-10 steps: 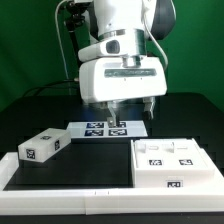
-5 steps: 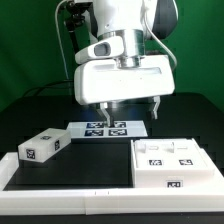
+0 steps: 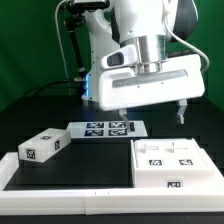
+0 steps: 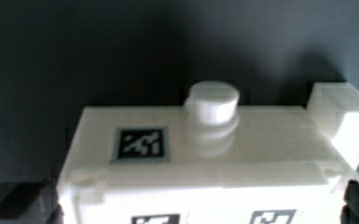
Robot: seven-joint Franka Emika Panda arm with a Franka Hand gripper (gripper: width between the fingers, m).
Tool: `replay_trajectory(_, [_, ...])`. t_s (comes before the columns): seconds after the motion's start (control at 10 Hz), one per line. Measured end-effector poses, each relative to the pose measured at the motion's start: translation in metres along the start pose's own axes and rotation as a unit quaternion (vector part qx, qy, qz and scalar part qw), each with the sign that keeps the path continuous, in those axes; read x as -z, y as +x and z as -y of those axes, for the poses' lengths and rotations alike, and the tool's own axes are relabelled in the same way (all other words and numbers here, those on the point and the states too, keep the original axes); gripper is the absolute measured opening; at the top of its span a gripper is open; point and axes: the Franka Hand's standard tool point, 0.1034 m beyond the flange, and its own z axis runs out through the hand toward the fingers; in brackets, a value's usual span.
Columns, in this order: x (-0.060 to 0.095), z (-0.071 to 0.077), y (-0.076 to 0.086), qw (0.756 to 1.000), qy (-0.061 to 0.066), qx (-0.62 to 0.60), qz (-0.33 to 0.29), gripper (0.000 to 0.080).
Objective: Assemble cabinet
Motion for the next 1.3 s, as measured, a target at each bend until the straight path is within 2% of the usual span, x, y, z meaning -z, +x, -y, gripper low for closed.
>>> replay_trajectory(0.4, [-0.003, 0.001, -0.002, 1.000, 0.000, -0.004, 0.003, 0.0797])
replay_trajectory(0.7, [-0.025, 0.015, -0.011, 1.000, 0.008, -0.006, 0.019, 0.0797])
replay_trajectory(1.1, [-0.054, 0.010, -0.012, 1.000, 0.010, -0.006, 0.019, 0.0797])
replay_trajectory(1.3, [-0.059, 0.008, -0.007, 1.000, 0.011, -0.008, 0.017, 0.0797])
